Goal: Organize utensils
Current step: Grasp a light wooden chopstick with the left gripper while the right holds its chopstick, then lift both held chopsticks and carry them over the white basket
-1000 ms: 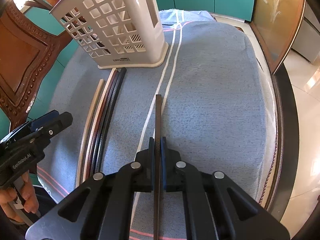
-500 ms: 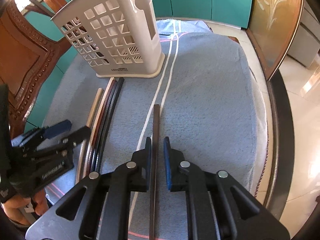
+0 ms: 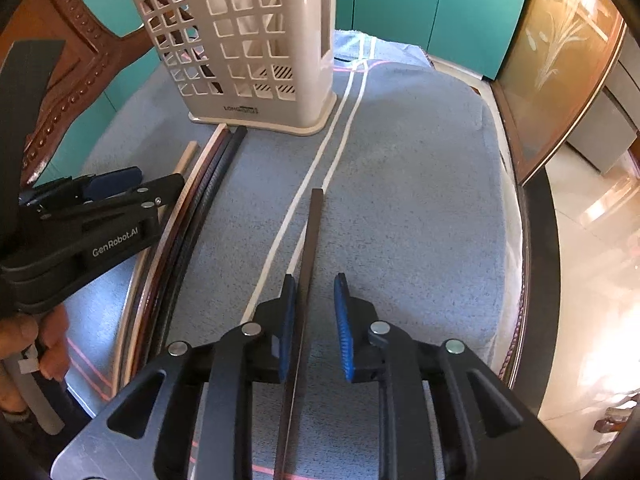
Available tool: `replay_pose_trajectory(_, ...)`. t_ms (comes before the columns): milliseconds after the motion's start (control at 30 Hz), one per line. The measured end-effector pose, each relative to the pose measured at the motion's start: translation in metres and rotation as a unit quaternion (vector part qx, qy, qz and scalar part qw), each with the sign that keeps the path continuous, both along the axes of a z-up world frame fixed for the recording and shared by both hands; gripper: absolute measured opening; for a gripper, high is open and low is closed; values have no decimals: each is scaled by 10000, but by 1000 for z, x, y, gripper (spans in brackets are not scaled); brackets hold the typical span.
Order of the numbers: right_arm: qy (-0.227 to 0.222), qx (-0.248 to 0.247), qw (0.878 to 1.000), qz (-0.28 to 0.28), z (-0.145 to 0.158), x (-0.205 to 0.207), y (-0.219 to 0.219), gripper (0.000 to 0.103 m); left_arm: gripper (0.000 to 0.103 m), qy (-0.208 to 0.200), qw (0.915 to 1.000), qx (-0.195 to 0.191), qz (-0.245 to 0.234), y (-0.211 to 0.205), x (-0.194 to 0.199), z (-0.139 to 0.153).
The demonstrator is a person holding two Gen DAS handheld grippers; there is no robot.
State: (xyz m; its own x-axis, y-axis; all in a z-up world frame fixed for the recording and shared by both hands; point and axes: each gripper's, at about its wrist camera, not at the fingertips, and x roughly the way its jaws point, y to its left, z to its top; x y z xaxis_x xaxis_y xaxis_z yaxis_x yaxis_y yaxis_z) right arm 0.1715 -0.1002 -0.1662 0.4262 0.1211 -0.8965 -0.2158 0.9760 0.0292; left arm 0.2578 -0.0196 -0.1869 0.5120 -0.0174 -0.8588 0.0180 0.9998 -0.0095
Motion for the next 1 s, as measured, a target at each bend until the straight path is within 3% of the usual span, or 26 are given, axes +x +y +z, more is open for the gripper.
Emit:
replay_pose_trajectory(100, 29, 240, 9997, 4, 0, 1, 0, 17, 32, 125, 9999, -120, -8, -7, -4, 6)
replay_pose_trajectory(167, 44, 327, 9995, -33, -1, 2, -1, 8, 10, 137, 9997, -205, 14, -5, -5, 8)
replay_pose_trajectory(367, -112, 598, 9981, 17, 8, 3, 0, 6, 7, -122, 9995, -277, 16, -2, -24, 18)
replay_pose_trajectory(567, -938, 1170, 9887, 85, 68, -14, -16, 6, 7, -1135, 9934, -132, -114, -3, -63, 80)
replay_pose_trajectory(833, -2040, 1806, 9610, 465, 162, -53, -36, 6, 7, -2436, 9685, -467, -206, 13, -119, 188)
replay_pose_trajectory(1000, -2655, 2124, 9391, 497, 227, -44, -38, 6, 7, -3009, 9497, -843, -195, 20, -113, 247)
